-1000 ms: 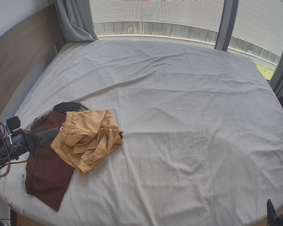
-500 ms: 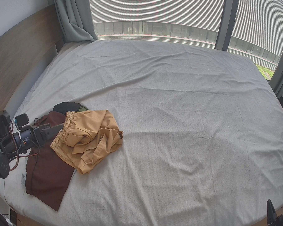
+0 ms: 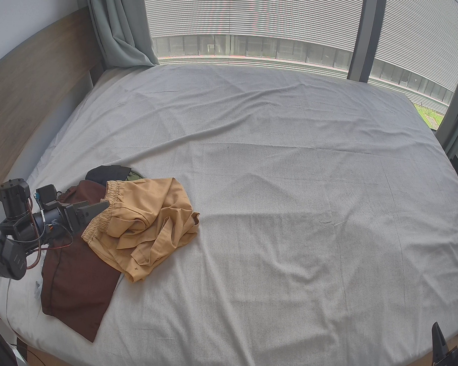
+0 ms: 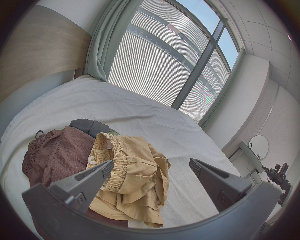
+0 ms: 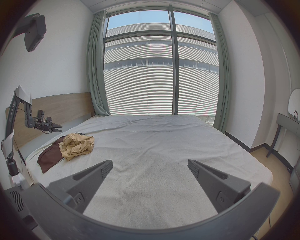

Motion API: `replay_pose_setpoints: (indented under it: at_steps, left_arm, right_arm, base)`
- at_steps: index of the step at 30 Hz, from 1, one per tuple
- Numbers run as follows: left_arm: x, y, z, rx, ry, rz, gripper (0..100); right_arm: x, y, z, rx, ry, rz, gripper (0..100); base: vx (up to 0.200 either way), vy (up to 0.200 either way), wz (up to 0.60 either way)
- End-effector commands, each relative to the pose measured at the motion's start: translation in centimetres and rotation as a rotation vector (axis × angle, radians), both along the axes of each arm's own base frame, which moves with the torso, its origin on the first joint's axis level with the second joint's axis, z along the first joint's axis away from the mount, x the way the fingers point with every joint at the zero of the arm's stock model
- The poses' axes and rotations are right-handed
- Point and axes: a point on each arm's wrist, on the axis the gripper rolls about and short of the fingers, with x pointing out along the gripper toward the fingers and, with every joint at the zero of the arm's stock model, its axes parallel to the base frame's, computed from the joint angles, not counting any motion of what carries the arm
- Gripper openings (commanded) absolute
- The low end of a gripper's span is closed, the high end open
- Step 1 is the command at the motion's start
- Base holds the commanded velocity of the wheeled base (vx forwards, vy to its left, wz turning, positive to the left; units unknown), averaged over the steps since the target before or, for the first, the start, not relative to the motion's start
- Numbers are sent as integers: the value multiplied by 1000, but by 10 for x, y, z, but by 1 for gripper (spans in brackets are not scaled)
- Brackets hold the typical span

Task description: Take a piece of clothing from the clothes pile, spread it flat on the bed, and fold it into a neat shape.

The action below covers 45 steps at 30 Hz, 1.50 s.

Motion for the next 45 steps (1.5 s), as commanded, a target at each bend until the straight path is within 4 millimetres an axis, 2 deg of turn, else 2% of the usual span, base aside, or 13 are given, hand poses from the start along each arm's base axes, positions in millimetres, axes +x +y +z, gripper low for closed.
replay_pose_setpoints:
  at_steps: [1, 10, 31, 45]
  left_arm:
    - [9, 2, -8, -4, 16, 1, 100]
    - [18, 3, -14, -5, 21, -2, 100]
    - [49, 6, -45, -15, 37, -25, 100]
    - [49, -8, -45, -28, 46, -84, 100]
  right_arm:
    - [0, 0, -5, 0, 1, 1, 100]
    - [0, 0, -5, 0, 0, 1, 100]
    - [0, 0, -5, 1, 0, 1, 100]
    - [0, 0, -5, 1, 0, 1, 100]
  base:
    - [0, 0, 0]
    - [0, 0, 0]
    - [0, 0, 0]
    - [0, 0, 0]
